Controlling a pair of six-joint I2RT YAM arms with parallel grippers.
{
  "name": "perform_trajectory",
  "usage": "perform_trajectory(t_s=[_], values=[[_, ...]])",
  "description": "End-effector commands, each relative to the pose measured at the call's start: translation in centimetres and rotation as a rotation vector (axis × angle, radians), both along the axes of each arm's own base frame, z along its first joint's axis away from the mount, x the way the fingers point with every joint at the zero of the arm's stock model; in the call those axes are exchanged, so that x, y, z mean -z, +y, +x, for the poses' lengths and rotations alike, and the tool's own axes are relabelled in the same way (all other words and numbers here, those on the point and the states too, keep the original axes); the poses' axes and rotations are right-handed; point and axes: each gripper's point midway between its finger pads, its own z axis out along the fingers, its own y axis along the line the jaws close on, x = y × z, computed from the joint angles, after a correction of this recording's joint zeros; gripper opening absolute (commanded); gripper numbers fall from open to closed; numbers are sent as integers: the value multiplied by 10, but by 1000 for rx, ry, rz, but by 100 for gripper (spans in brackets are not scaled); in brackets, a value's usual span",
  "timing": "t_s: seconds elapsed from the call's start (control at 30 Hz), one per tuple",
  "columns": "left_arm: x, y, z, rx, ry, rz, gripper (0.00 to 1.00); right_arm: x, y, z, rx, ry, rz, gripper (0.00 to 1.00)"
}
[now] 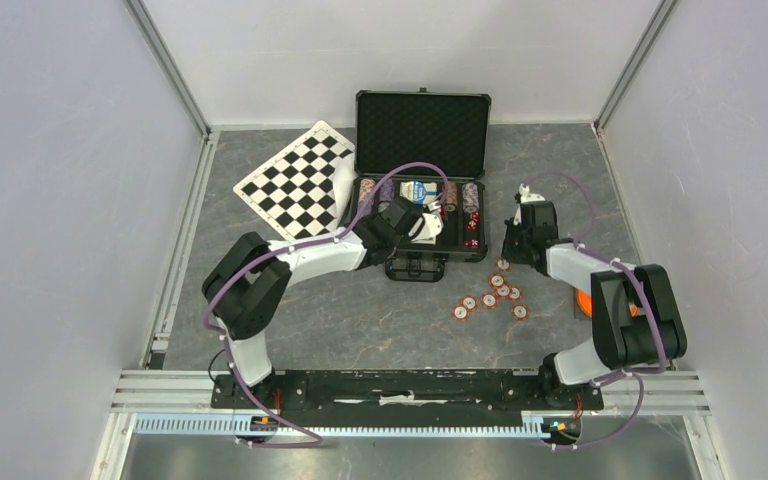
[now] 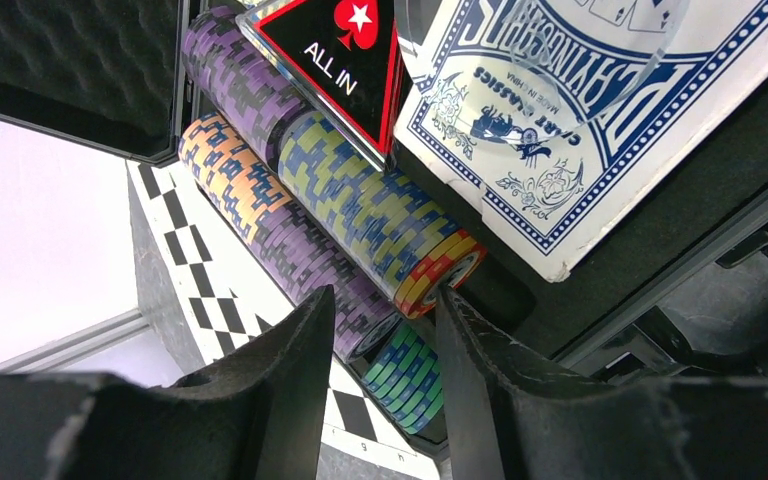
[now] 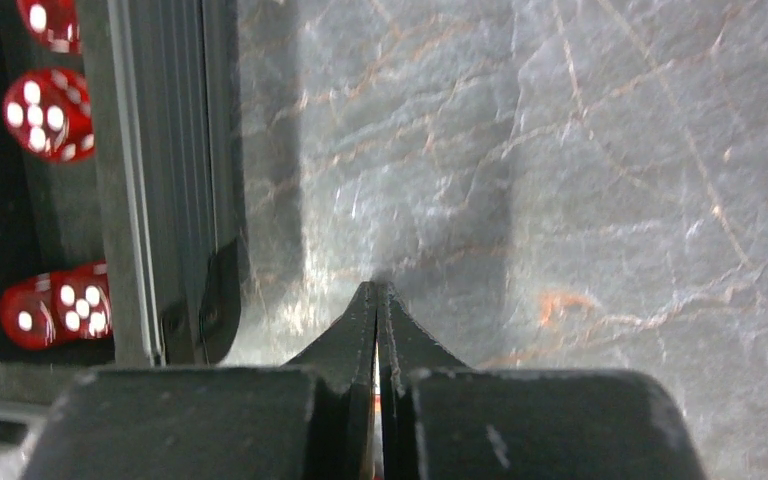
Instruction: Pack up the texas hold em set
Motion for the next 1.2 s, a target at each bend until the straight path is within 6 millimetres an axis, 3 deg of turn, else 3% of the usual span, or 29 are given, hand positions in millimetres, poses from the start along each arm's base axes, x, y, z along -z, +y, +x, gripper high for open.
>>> perform_trajectory(t_s=[0.0, 0.23, 0.4, 0.5, 0.7, 1.17], values=[[-8, -1, 8, -40, -63, -30, 49, 2, 4, -26, -45, 6, 6, 2], [-6, 9, 10, -106, -110, -40, 51, 1, 4, -52, -67, -2, 16, 3], [-4, 9, 7, -117, -111, -67, 52, -17, 4, -52, -74, -49, 16, 2], [-3, 11, 6, -125, -122, -76, 56, -33, 4, -54, -75, -99, 24, 8], [-6, 1, 5, -117, -129, -172, 58, -49, 2, -64, -85, -145, 16, 10], [-13, -3, -8, -114, -75, -250, 59, -55, 7, -66, -105, -158, 41, 10]])
